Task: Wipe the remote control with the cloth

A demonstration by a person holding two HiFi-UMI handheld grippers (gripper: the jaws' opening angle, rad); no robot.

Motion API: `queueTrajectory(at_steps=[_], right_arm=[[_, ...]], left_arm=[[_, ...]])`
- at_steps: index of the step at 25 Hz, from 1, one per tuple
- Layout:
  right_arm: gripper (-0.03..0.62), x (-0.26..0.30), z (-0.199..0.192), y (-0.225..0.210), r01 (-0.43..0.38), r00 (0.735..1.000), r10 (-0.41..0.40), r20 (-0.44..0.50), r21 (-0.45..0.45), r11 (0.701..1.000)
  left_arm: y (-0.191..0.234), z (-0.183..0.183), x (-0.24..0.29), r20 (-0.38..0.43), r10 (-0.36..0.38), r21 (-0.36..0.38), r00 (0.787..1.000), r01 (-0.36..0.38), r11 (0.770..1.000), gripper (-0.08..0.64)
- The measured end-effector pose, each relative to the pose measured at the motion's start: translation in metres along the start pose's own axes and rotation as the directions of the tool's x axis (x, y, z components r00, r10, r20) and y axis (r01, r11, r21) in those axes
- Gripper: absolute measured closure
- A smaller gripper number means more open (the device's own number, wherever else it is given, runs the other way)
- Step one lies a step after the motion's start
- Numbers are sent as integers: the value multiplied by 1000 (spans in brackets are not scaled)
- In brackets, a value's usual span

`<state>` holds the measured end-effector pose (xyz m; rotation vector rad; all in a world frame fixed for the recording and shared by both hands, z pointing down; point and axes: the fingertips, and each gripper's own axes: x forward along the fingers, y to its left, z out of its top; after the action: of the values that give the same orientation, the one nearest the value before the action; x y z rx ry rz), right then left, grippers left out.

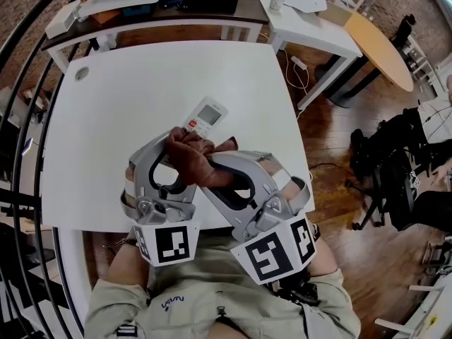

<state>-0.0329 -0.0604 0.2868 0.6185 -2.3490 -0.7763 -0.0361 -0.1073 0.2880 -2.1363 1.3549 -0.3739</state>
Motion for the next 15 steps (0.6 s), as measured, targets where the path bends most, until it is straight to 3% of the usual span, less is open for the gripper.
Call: queueTrajectory(at_steps=[3, 5, 8, 12, 15], right_arm=[[465, -2, 0, 2, -27, 1000, 27, 4, -15, 1000], [465, -5, 0, -7, 11, 1000, -11, 16, -9, 1000], [465, -18, 4, -38, 151, 987, -152, 56, 34, 988], [463, -35, 0, -87, 375, 925, -378, 45, 58, 925], [463, -33, -9, -103, 429, 903, -429, -8, 23, 903]], left_arm=[[-3, -2, 0, 3, -2, -8, 1000, 2, 1000, 318], [-2, -1, 1, 1, -6, 0, 1000, 6, 1000, 319], [-1, 1, 1, 0, -6, 10, 1000, 6, 1000, 319], [-2, 2, 0, 7, -3, 5, 1000, 3, 1000, 318], [-4, 2, -1, 16, -2, 2, 1000, 2, 1000, 319]])
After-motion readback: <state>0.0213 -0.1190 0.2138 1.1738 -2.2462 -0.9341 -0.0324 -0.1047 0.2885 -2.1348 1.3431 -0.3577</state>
